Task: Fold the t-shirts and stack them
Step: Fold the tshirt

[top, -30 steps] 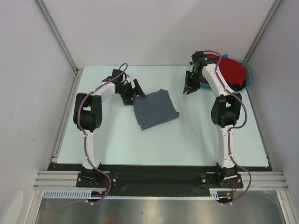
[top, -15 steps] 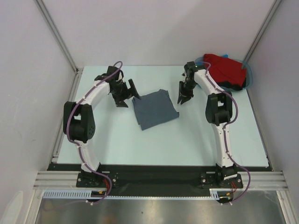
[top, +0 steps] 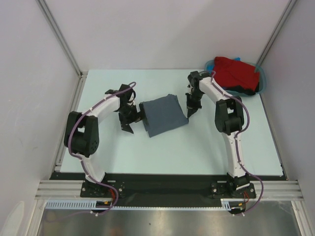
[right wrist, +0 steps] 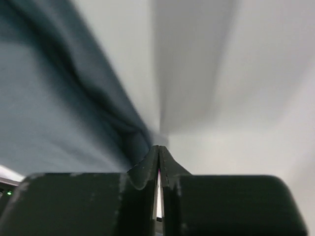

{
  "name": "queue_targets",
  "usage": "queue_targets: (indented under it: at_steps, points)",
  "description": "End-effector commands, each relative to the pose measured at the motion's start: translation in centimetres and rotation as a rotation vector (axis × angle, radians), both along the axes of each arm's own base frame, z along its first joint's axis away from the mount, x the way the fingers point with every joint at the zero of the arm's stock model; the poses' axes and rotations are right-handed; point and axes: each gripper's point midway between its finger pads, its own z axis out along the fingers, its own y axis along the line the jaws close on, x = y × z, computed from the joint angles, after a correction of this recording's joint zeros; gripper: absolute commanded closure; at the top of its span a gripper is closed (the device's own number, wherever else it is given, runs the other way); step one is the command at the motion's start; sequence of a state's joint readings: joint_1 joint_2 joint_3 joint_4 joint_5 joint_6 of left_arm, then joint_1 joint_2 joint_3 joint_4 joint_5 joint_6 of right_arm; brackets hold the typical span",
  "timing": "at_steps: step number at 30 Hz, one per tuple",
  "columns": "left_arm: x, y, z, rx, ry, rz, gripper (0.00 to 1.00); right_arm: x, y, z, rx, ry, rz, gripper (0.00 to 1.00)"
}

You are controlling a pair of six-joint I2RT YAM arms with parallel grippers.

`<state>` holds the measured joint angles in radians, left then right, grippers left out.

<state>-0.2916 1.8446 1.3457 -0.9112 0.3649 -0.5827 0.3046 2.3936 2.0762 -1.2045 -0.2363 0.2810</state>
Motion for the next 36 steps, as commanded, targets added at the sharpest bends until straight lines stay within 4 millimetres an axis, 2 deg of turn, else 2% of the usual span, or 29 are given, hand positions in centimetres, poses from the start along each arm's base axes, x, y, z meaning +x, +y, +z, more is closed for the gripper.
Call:
queue_targets:
  at_steps: [1, 6, 9, 10, 11, 12, 13, 14, 16, 17, 19, 20, 21, 23, 31, 36]
  points:
    - [0.3, 0.7, 2.0, 0.086, -0.127, 0.029, 0.00, 1.8, 0.0, 5.2, 0.002, -0.164, -0.013, 1.00]
    - [1.8, -1.7, 2.3, 0.063, -0.208, -0.006, 0.00, 2.3, -1.1, 5.4, -0.058, -0.193, -0.022, 1.00]
    - [2.8, -2.2, 1.9, 0.072, -0.226, -0.019, 0.03, 2.4, -1.5, 5.4, -0.087, -0.207, -0.017, 1.00]
    - [2.9, -2.3, 1.6, 0.074, -0.226, -0.022, 0.08, 2.5, -1.6, 5.3, -0.091, -0.207, -0.015, 1.00]
    - [2.9, -2.4, 1.2, 0.071, -0.215, -0.021, 0.26, 2.3, -1.8, 5.2, -0.103, -0.192, -0.014, 1.00]
    - [2.8, -2.5, 0.5, 0.072, -0.196, -0.023, 0.33, 2.2, -1.7, 5.2, -0.103, -0.189, -0.011, 1.00]
    - [2.8, -2.8, 0.4, 0.057, -0.196, -0.021, 0.50, 2.2, -1.8, 5.4, -0.106, -0.195, -0.010, 1.00]
    - [2.8, -2.9, 0.1, 0.057, -0.194, -0.021, 0.58, 2.3, -1.8, 5.5, -0.107, -0.204, -0.007, 1.00]
    - [2.9, -3.2, -0.3, 0.057, -0.201, -0.028, 0.64, 2.3, -2.0, 5.8, -0.113, -0.217, -0.006, 1.00]
    - [2.7, -3.1, -0.7, 0.058, -0.193, -0.027, 0.74, 2.2, -2.2, 5.8, -0.120, -0.213, -0.006, 1.00]
    - [2.7, -3.3, -1.0, 0.051, -0.200, -0.028, 0.83, 2.0, -2.2, 5.7, -0.124, -0.207, -0.004, 1.00]
    - [2.4, -3.2, -1.4, 0.056, -0.191, -0.028, 0.94, 2.0, -2.2, 5.7, -0.126, -0.206, -0.004, 1.00]
    - [2.4, -3.1, -1.4, 0.062, -0.195, -0.025, 1.00, 2.0, -2.3, 5.8, -0.126, -0.209, -0.003, 1.00]
    - [2.3, -2.6, -1.5, 0.090, -0.206, -0.030, 1.00, 1.8, -2.3, 5.7, -0.126, -0.208, -0.001, 1.00]
    - [1.9, 2.5, -2.3, 0.364, -0.208, -0.005, 1.00, 1.5, -2.2, 6.1, -0.116, -0.210, 0.004, 1.00]
    - [2.2, 2.3, -3.2, 0.365, -0.199, -0.001, 1.00, 1.4, -2.1, 6.2, -0.106, -0.211, 0.007, 1.00]
